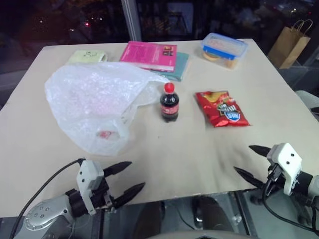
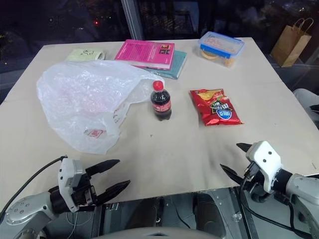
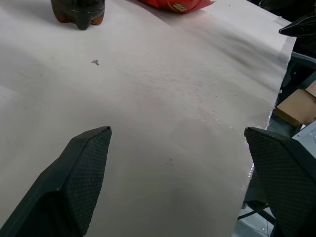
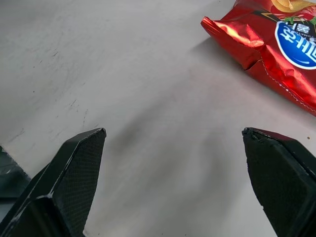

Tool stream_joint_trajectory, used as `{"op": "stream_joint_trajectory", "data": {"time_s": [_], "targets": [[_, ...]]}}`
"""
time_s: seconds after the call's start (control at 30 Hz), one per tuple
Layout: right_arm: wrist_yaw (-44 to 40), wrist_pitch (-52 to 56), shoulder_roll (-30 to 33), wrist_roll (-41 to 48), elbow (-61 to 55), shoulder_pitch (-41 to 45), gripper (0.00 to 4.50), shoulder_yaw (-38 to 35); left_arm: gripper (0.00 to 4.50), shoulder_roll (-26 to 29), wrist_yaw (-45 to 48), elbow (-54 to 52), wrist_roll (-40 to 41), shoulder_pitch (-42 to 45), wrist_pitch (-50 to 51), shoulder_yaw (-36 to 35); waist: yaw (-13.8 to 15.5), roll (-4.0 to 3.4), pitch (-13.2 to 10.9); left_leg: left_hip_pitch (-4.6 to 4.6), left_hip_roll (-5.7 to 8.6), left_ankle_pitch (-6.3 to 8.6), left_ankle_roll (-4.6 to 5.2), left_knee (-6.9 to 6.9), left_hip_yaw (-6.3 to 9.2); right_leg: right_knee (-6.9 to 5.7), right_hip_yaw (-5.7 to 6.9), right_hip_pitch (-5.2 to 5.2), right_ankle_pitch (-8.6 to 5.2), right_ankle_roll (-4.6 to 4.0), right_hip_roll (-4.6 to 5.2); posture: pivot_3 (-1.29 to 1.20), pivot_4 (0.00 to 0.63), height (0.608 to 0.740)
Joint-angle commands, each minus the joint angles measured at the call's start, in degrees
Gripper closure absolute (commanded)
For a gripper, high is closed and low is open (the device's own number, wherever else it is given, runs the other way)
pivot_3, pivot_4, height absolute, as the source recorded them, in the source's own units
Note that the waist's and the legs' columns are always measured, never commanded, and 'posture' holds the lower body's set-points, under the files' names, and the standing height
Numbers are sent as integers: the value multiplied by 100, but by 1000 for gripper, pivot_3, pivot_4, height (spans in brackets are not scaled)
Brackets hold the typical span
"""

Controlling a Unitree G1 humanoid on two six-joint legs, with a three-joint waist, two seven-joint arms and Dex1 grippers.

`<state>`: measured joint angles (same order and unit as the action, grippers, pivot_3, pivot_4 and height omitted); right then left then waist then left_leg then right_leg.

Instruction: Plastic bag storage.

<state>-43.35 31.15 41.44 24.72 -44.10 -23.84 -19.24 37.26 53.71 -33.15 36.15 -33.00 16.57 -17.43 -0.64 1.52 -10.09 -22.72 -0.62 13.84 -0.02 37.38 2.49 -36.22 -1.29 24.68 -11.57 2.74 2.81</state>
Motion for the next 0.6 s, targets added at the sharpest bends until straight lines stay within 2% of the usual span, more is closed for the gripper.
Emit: {"op": "stream_joint_trajectory", "data": {"time_s": [0.03, 0.1, 0.23, 0.3, 0.4, 0.47, 0.53, 0.6], "targets": [[17, -106, -55, 158, -50, 235, 0, -4, 13, -118, -365, -646, 376, 2, 76, -120, 0, 1, 0, 0, 0, 0, 0, 0, 0, 0, 0, 0, 0, 0, 0, 0, 150, 740], [46, -153, -181, 311, -9, 505, 0, 138, 13, -151, -1073, -1209, 1073, 369, 526, -227, -7, 14, -2, -2, -1, 2, 2, 1, -4, 4, -4, -1, 1, 2, 1, 0, 150, 740], [14, -208, -385, 638, -186, 1049, 0, 444, 13, 28, -2645, -1010, 2611, 1980, 1348, -403, 84, 1, 4, 7, -1, 2, 3, 10, 14, -7, 9, -13, 5, 9, 0, 0, 150, 740], [14, -225, -420, 715, -253, 1269, 0, 606, 13, 111, -3229, -854, 2785, 2595, 1628, -395, 88, 0, 4, 16, -2, 1, 4, 11, 24, -15, 15, -22, 5, 8, -10, 0, 150, 740], [45, -261, -420, 700, -295, 1731, 0, 949, 13, 264, -4074, -469, 1950, 3567, 1868, -148, 32, -2, 5, 20, 1, 1, 3, 11, 14, -18, 0, -25, 4, 5, -14, 0, 150, 740], [118, -238, -471, 577, -197, 2339, 0, 1347, 13, 903, -4768, 154, 523, 4318, 2361, 435, 9, 12, -1, 20, 7, 0, 3, 15, 19, -20, 1, -28, 5, 5, -14, 0, 150, 740], [206, -179, -546, 524, -87, 2752, 0, 1619, 13, 1367, -4729, 570, -261, 4631, 2478, 882, -35, 13, -1, 25, 7, 0, 3, 18, 24, -21, 2, -33, 6, 6, -18, 0, 150, 740], [238, -164, -552, 461, -33, 2915, 0, 1780, 13, 1424, -4730, 721, -531, 4777, 2665, 1134, -30, 9, -2, 47, 7, 0, 3, 3, 13, -17, -7, -44, 4, 4, -17, 0, 150, 740]]}}
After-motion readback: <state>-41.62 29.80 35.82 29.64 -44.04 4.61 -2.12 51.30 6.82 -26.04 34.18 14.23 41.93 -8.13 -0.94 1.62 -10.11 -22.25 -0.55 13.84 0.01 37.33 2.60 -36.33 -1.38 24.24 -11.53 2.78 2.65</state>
